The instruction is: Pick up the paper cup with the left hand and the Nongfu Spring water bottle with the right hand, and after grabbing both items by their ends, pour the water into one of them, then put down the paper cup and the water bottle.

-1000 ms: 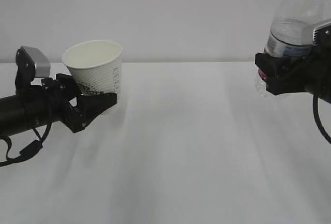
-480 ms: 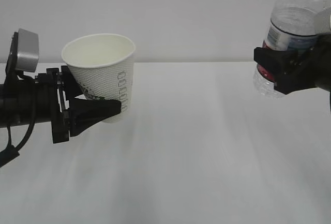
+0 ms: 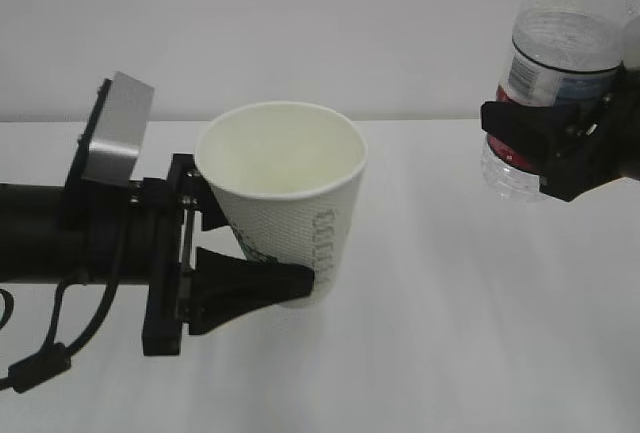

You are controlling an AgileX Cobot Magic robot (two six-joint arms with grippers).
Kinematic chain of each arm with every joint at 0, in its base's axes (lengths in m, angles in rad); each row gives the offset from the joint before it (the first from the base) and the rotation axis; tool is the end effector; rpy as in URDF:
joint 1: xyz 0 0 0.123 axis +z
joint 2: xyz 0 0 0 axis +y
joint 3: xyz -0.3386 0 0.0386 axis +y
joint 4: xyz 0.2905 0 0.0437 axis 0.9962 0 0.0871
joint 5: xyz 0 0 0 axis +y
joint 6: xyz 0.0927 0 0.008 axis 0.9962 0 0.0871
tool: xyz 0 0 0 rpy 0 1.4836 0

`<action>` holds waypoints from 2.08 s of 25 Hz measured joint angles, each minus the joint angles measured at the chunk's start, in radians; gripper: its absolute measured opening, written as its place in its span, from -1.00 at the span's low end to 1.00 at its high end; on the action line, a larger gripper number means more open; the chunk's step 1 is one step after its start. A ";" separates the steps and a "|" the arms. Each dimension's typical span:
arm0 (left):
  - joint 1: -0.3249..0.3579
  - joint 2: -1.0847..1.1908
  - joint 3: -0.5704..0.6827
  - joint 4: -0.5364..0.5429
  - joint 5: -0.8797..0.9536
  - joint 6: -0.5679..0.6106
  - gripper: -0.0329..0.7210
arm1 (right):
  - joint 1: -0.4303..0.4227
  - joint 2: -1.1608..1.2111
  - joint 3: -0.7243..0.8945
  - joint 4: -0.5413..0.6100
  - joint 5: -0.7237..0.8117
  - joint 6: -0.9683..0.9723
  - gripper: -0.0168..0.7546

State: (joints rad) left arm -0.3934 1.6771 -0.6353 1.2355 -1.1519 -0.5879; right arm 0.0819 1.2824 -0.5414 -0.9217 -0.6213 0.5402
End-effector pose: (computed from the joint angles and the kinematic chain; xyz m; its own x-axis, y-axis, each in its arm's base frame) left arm 0.2495 -0.1904 0.2120 -0.0204 0.1569 -0.9874 0.9934 0.1148 -0.0022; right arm 0.2601 0.0646 0.2746 -0.0889 -0.2528 -0.9634 -0.5674 0.8078 -0.1596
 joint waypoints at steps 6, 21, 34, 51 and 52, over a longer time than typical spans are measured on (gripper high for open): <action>-0.144 0.000 0.002 -0.057 0.000 0.000 0.51 | 0.000 -0.020 0.000 -0.076 0.000 0.042 0.30; -0.241 0.000 0.003 -0.150 0.086 -0.002 0.51 | 0.000 -0.020 0.004 -0.111 -0.010 0.072 0.30; -0.241 0.085 0.003 -0.278 0.097 0.046 0.51 | 0.000 -0.020 0.004 -0.114 -0.031 0.074 0.30; -0.241 0.087 -0.009 -0.288 0.079 0.087 0.51 | 0.053 -0.021 -0.031 -0.157 -0.024 0.070 0.30; -0.241 0.087 -0.009 -0.276 0.079 0.088 0.51 | 0.067 -0.021 -0.039 -0.161 -0.009 0.060 0.30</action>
State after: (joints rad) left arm -0.6347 1.7637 -0.6439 0.9598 -1.0726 -0.5001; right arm 0.1494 1.2617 -0.5805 -1.0827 -0.6308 0.6000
